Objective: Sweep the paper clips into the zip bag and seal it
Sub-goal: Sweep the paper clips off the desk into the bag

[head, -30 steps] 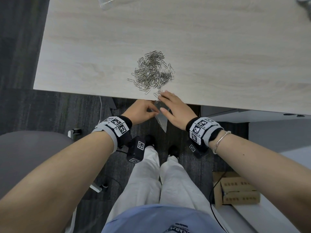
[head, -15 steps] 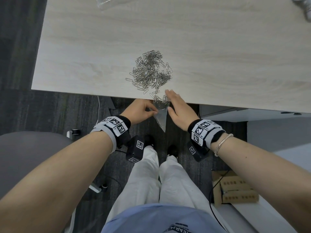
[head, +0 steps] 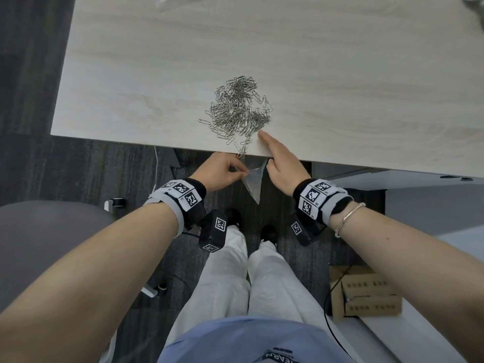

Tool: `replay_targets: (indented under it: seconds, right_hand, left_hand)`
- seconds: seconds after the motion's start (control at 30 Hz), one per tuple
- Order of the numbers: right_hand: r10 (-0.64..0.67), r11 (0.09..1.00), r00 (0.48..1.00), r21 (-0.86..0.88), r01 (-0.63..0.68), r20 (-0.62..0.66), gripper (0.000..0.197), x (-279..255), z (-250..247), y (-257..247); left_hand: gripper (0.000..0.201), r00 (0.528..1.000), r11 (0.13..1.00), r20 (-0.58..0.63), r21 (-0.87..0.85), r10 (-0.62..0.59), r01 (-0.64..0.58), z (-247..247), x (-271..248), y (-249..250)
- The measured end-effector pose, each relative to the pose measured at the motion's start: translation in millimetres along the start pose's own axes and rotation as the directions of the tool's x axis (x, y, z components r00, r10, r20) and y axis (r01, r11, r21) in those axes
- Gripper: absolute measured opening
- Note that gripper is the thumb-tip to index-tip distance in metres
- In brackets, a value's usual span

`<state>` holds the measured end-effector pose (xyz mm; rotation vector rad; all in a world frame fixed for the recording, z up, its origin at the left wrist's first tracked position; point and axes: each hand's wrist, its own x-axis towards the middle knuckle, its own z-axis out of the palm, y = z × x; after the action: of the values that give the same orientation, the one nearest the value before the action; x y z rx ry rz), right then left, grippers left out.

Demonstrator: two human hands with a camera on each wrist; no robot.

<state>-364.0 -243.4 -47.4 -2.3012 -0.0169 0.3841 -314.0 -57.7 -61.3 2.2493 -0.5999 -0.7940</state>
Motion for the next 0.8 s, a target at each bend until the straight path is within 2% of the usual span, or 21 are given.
replay_targets:
  seconds: [0.13, 0.33, 0.43, 0.63, 0.7, 0.8]
  right_hand:
    - [-0.103, 0.975, 0.981, -0.178, 0.133, 0.167, 0.072, 15.9, 1.4, -13.0]
    - [-0.112, 0.933, 0.952, -0.298, 0.199, 0.284, 0.073, 26.6, 7.1, -11.0]
    - [-0.088, 0.952, 0.96, -0.261, 0.159, 0.265, 0.07, 11.3, 1.6, -2.7]
    - [-0.12, 0.972, 0.948, -0.158, 0.172, 0.293, 0.069, -5.1, 5.1, 1.7]
    - [-0.145, 0.974, 0.965, -0.139, 0.178, 0.221, 0.068, -4.8, 0.6, 1.4]
    - [-0.105, 0.989, 0.992, -0.103, 0.111, 0.067, 0.07, 8.4, -10.3, 3.0]
  left_hand:
    - [0.012, 1.0, 1.0, 0.013, -0.018, -0.007, 0.007, -0.7, 0.3, -1.7]
    - [0.012, 1.0, 1.0, 0.011, -0.02, -0.016, 0.016, 0.8, 0.4, -2.4]
    - [0.013, 1.0, 1.0, 0.003, -0.018, -0.022, 0.022, 1.5, 1.0, -2.6]
    - [0.013, 1.0, 1.0, 0.017, 0.009, -0.018, 0.017, 1.7, 1.6, -3.9]
    - [0.013, 1.0, 1.0, 0.021, 0.009, -0.011, 0.01, 1.3, 1.3, -3.3]
    - [0.014, 1.0, 1.0, 0.022, 0.011, -0.009, 0.009, 0.1, 1.6, -2.8]
